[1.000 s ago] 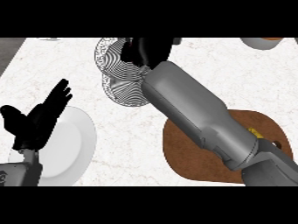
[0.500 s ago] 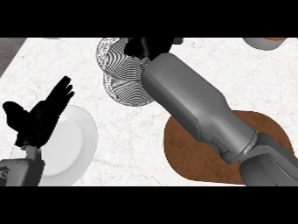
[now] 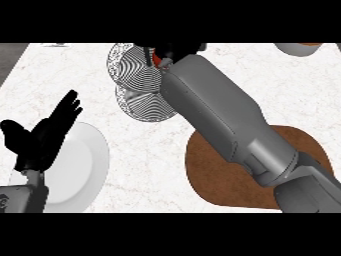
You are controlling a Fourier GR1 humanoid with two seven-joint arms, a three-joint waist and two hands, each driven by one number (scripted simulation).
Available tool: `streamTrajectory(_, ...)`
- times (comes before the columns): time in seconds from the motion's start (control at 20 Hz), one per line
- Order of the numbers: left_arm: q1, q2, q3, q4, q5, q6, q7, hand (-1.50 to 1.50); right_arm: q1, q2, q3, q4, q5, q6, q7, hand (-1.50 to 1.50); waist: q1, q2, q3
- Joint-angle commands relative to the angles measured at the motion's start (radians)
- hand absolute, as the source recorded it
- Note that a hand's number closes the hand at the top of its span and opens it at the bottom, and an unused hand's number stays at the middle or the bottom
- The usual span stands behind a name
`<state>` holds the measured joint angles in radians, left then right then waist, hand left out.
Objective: Pick the bell pepper from the cutting board and place it in the tiered basket
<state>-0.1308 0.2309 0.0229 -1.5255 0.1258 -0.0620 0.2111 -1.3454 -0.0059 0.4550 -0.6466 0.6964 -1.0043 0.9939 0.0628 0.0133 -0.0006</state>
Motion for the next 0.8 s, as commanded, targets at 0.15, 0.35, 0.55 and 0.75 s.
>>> streamTrajectory(0.15, 0.062, 0.029, 0.035, -0.053, 0.021, -0.009, 0.019, 0.0, 0.044, 0.006, -0.106, -0.069, 0.028, -0.286, 0.01, -1.5, -0.045, -0.017, 0.001)
streamTrajectory(0.35, 0.059, 0.012, 0.049, -0.028, 0.004, 0.026, 0.007, 0.0, 0.065, -0.039, -0.158, -0.132, 0.112, -0.282, 0.045, -1.5, -0.085, -0.027, 0.001)
streamTrajectory(0.55, 0.091, 0.011, 0.06, -0.045, 0.013, 0.027, 0.012, 0.0, 0.189, -0.121, -0.195, -0.299, 0.159, -0.23, 0.067, -1.5, -0.115, -0.038, 0.002)
streamTrajectory(0.75, 0.139, 0.0, 0.047, -0.082, -0.008, 0.039, 0.004, 0.0, 0.331, -0.168, -0.214, -0.516, 0.235, -0.14, 0.123, -1.5, -0.123, -0.042, 0.001)
